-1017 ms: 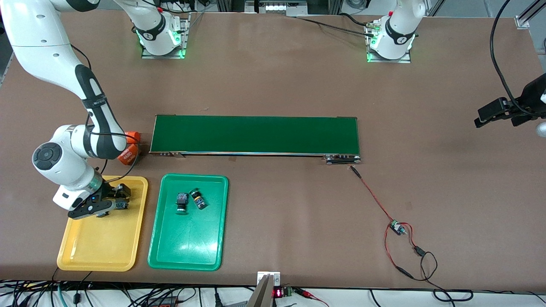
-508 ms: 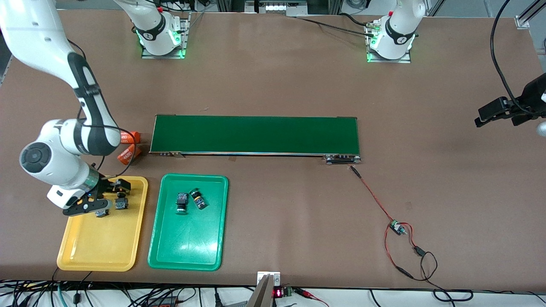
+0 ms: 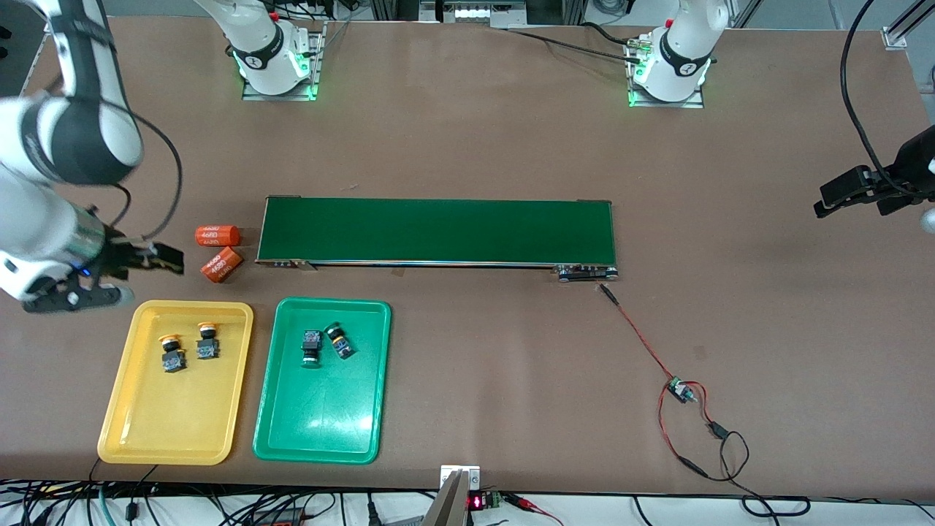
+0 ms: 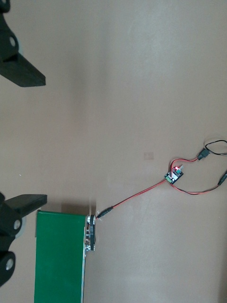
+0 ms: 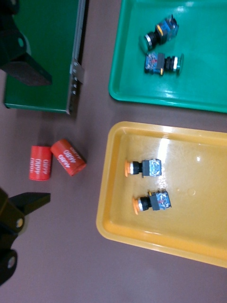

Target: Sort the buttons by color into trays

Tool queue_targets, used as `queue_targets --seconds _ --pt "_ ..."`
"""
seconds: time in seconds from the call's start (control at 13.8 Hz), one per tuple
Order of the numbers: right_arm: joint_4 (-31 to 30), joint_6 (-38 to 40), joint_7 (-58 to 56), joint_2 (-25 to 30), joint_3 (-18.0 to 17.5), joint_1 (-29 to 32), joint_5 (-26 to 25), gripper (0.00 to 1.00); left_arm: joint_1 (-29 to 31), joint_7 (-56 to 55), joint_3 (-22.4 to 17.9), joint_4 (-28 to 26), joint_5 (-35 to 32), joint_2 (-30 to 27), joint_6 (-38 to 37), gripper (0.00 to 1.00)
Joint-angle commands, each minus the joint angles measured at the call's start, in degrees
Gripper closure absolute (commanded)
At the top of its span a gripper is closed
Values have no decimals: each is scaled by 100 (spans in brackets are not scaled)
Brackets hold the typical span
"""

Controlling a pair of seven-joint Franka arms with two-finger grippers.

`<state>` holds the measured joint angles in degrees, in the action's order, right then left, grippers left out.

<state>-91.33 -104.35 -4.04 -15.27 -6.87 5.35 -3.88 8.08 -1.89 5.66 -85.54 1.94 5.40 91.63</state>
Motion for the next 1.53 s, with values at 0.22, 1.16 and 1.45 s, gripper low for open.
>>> queue_targets --seconds 0.22,1.16,1.45 --pt "-166 1029 412 1244 -16 80 124 0 -26 5 6 46 -123 -92 -102 0" --pt "-87 1997 1028 1949 -42 36 124 0 27 58 -12 143 -114 -66 -128 0" --pt "-69 2041 993 1931 10 36 115 0 27 58 -47 143 -114 -74 -215 0"
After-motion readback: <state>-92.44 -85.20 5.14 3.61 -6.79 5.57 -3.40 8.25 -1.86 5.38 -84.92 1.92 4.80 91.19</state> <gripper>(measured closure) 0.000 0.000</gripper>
